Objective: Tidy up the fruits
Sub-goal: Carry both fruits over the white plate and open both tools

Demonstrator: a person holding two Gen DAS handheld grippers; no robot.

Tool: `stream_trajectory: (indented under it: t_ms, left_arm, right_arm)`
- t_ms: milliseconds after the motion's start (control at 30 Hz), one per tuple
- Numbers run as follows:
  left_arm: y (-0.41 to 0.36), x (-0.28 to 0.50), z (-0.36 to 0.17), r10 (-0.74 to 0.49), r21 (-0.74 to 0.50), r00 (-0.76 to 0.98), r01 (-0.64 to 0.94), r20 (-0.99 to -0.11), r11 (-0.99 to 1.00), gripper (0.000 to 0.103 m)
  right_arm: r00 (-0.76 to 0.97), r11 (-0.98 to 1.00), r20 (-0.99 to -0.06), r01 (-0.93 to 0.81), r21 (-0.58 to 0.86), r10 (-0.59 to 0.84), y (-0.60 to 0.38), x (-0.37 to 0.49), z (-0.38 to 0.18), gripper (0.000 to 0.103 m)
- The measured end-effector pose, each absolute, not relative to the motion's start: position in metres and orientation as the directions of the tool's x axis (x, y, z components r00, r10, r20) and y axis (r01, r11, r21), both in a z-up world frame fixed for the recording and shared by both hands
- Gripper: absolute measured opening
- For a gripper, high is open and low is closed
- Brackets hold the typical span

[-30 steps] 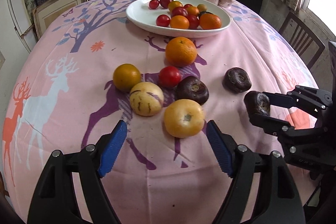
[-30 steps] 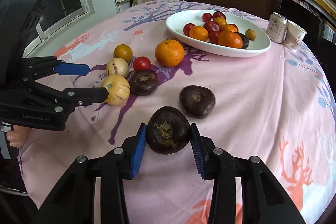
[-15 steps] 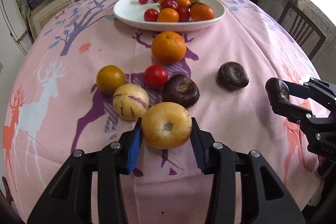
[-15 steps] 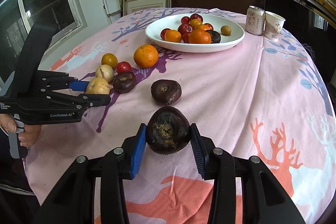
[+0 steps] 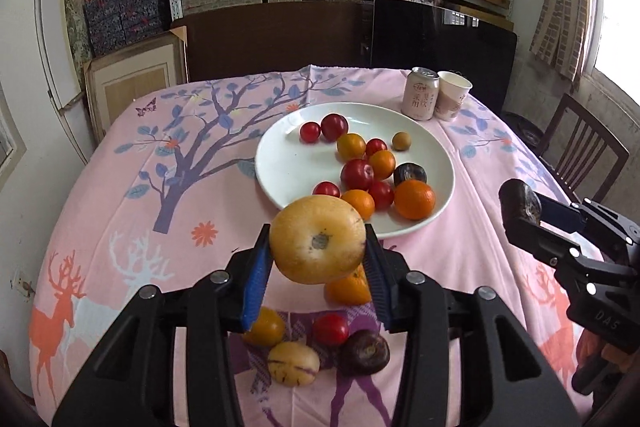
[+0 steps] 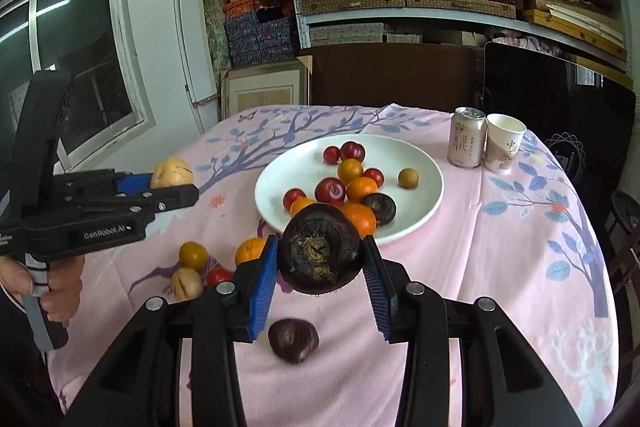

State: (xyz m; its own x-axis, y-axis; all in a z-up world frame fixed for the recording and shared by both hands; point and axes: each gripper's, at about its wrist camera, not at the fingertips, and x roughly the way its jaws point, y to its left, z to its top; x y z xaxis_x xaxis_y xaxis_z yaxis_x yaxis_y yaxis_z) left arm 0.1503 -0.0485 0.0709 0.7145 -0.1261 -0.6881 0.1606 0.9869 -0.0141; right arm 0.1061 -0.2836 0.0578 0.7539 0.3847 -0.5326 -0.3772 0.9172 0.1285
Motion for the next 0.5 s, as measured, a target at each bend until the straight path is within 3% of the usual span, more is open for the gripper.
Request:
stream_trajectory:
  t_ms: [500]
  left_arm:
    - [-0.051, 0.247, 0.017, -0.091, -0.076, 0.605, 0.050, -0.791, 0.996, 0.043]
  right_arm:
    - [0.672, 0.908, -0.611, -0.281, 0.312, 0.418, -0.266, 0.220, 0.024, 0.043]
